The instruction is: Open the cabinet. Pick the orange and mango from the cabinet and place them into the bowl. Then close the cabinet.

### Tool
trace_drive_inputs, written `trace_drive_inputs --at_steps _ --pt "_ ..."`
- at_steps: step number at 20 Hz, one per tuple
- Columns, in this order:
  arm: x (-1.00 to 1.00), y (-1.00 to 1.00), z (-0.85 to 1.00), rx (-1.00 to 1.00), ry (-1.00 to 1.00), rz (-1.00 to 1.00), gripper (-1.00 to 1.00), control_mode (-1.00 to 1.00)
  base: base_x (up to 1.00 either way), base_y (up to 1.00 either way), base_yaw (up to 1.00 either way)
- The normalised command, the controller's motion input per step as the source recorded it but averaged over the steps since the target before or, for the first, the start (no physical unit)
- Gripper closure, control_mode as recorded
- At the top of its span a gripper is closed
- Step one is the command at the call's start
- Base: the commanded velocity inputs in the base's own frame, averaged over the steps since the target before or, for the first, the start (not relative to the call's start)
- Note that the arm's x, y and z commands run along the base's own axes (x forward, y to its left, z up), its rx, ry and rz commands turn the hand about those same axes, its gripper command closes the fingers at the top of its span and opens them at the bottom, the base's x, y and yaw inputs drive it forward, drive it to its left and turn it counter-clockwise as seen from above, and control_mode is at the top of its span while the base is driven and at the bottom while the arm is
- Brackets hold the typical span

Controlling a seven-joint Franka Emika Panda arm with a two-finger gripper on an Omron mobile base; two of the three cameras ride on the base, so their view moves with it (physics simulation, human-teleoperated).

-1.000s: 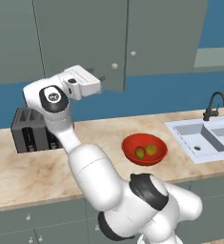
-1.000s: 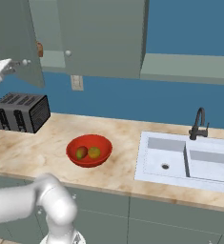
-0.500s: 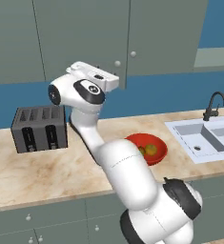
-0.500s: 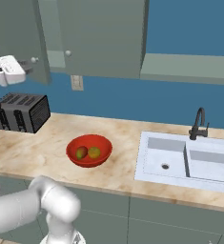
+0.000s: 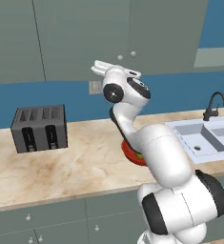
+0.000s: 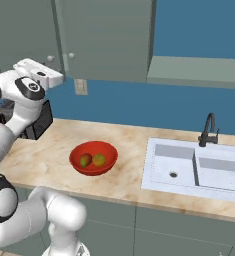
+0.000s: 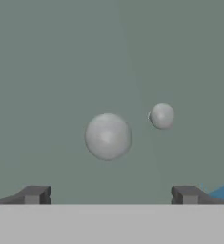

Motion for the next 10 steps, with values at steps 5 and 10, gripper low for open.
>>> trace_drive_inputs --at_steps 5,10 --pt "0.00 -1.00 0.00 0.06 0.00 0.41 -1.00 -1.00 0.00 0.00 0.00" --pt "0.60 -0.86 0.00 0.05 0.00 0.38 -1.00 -1.00 0.00 0.00 0.00"
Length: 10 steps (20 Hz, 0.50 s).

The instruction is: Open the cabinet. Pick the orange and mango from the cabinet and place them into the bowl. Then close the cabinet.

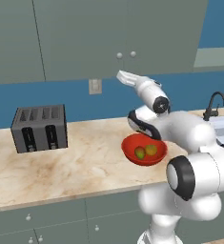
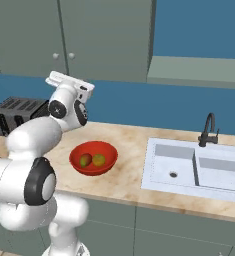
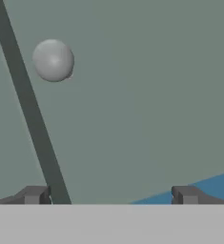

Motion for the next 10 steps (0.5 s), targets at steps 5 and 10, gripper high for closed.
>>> trace_drive_inputs --at_steps 5,10 --pt "0.74 -0.14 0.33 0.02 -0.02 0.06 -1.00 -1.00 0.00 0.00 0.00" --pt "0.48 0.14 0.88 -0.01 -0.11 -0.09 -1.00 -1.00 0.00 0.00 0.00"
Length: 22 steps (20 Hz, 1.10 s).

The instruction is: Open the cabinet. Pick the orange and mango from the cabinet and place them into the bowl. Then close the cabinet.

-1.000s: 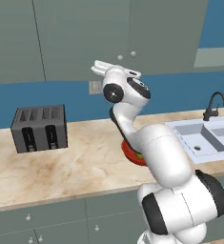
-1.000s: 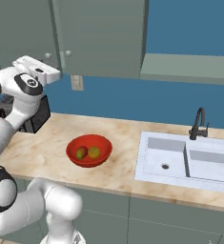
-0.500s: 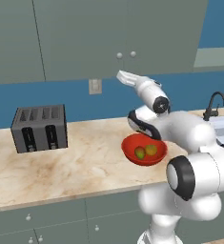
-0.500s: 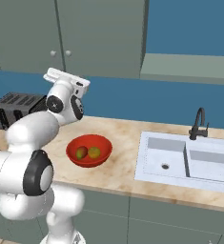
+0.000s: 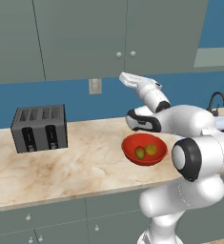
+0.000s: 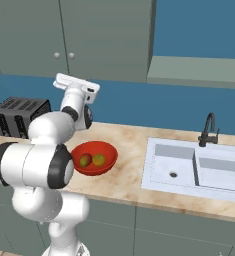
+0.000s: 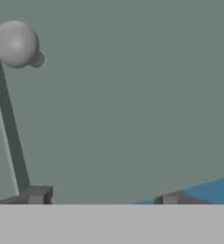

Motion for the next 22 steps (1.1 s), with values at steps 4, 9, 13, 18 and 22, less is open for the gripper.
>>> trace_drive_inputs --at_steps 4,9,13,18,22 --pt "0.24 0.39 1.00 -0.05 -0.13 -0.17 -1.00 -1.00 0.00 0.00 0.00" --pt "0.31 0.28 0.55 -0.01 -0.12 -0.03 -1.00 -1.00 0.00 0.00 0.00" --pt "0.47 0.05 0.56 0.00 -0.07 0.00 -1.00 -1.00 0.00 0.00 0.00" --pt "0.89 0.00 0.35 0.00 0.02 0.00 -1.00 -1.00 0.00 0.00 0.00" --pt "0.18 -0.01 0.09 0.00 0.10 -0.01 -1.00 -1.00 0.00 0.00 0.00"
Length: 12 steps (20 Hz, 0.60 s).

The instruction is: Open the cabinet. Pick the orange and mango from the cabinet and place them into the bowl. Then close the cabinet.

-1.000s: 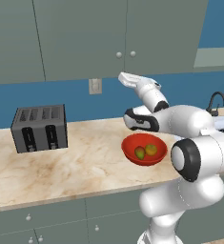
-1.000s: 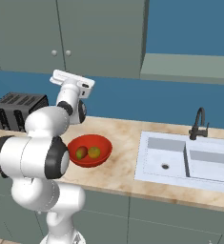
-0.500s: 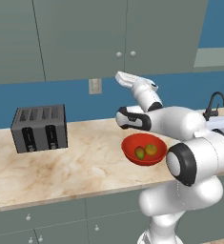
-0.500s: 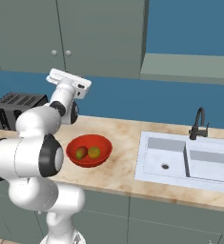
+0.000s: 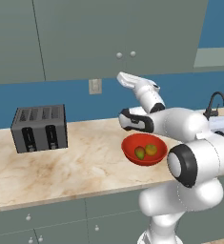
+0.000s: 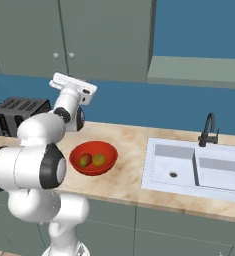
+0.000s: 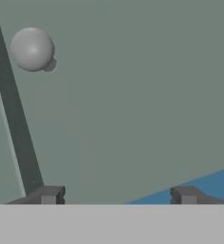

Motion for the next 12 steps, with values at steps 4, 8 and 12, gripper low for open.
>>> trace_drive_inputs --at_steps 4,8,12 --pt "-0.50 -0.04 0.25 0.00 -0.10 0.00 -1.00 -1.00 0.00 0.00 0.00" --pt "0.04 0.05 0.33 0.00 0.00 0.00 -1.00 -1.00 0.00 0.00 0.00" --pt "0.57 0.03 0.11 -0.01 0.00 0.00 -1.00 -1.00 0.00 0.00 0.00"
